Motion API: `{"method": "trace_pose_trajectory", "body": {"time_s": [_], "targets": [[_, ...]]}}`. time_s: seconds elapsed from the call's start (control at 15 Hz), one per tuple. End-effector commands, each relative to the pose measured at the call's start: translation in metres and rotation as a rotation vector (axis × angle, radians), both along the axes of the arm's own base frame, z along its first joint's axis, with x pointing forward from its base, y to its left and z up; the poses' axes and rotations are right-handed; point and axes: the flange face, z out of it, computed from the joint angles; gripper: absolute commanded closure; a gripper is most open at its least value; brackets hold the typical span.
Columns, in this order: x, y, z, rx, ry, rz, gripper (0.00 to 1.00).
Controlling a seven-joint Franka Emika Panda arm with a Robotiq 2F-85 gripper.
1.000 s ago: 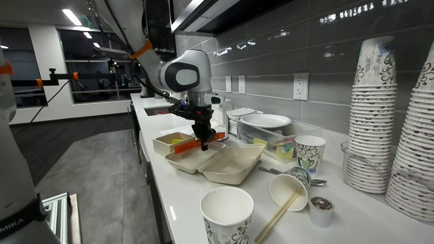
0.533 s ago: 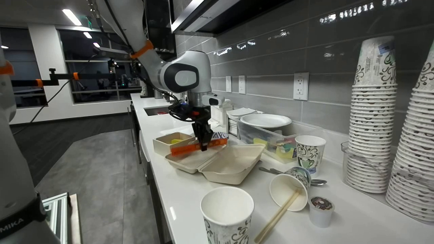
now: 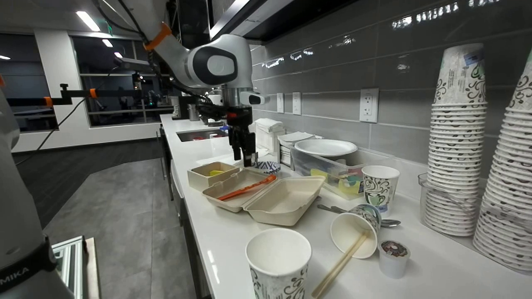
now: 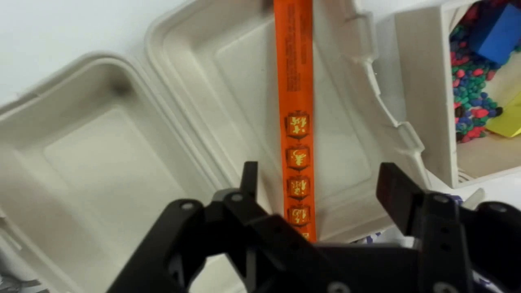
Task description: Put the orange object in the takeaway pack
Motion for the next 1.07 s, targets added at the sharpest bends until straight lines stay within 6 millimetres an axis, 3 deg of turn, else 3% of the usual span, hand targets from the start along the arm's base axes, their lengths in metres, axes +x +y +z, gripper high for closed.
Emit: {"method": "trace_pose_trajectory", "body": {"time_s": [0.0, 0.53, 0.6, 0.73, 1.0], "targets": [[-0.031, 0.005, 0.049, -0.039, 0.031, 0.044, 0.0], [-0.073, 0.0, 0.137, -0.071, -0.05, 0.111, 0.0], [-0.059, 0.004, 0.127, -0.051, -0.028, 0.09, 0.0], [-0.065, 0.002, 0.14, -0.058, -0.059, 0.096, 0.0], [-0.068, 0.001, 0.141, -0.062, -0.06, 0.1, 0.0]]}}
